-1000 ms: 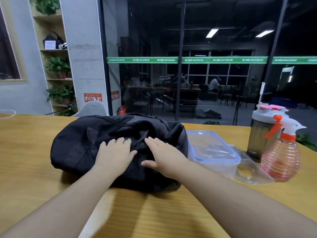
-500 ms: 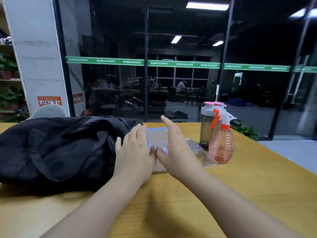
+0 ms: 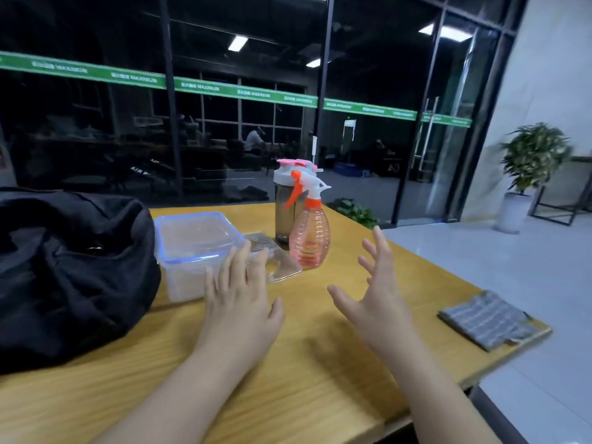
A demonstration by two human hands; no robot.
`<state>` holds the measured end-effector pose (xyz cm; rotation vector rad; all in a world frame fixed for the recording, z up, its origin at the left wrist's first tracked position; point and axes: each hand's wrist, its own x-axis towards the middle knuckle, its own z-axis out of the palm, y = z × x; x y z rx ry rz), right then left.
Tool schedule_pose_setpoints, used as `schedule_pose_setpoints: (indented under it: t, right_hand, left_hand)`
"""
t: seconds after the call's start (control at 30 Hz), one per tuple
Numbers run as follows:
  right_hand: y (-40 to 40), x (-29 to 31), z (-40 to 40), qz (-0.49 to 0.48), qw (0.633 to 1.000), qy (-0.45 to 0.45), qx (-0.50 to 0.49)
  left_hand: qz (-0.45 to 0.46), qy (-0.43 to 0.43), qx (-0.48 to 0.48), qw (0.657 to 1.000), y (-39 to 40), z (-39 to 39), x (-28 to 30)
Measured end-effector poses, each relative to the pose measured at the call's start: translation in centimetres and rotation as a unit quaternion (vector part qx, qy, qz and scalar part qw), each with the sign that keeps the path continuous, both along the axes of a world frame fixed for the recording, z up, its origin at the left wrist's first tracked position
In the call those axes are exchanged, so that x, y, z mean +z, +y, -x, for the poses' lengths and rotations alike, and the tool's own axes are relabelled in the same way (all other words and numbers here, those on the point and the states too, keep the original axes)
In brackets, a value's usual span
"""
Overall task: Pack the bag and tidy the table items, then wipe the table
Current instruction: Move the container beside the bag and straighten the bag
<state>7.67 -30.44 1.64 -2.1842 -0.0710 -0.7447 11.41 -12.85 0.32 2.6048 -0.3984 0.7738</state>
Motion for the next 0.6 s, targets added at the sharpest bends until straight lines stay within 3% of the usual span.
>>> schedule_pose_setpoints:
  t: [0.27,0.43,0.6]
  right_hand:
    - [-7.3,-2.9,2.7,0.059,0.982,0.007,-0.179]
    - [-11.3,-4.0,2.1,0.114,0.912,0.160,-0.361]
    - [-12.5,-3.4,2.0,0.152,0.894,0.208,-0.367]
  left_hand:
    - [-0.051,-0.045,-0.028,0.997,-0.9,-0.5,-1.9]
    - [-0.091,-0.070,-0.040,0.993,-1.3,-0.5,-2.7]
    - [-0.084,-0.045,-0.055,0.994,-1.1,-0.3,-2.5]
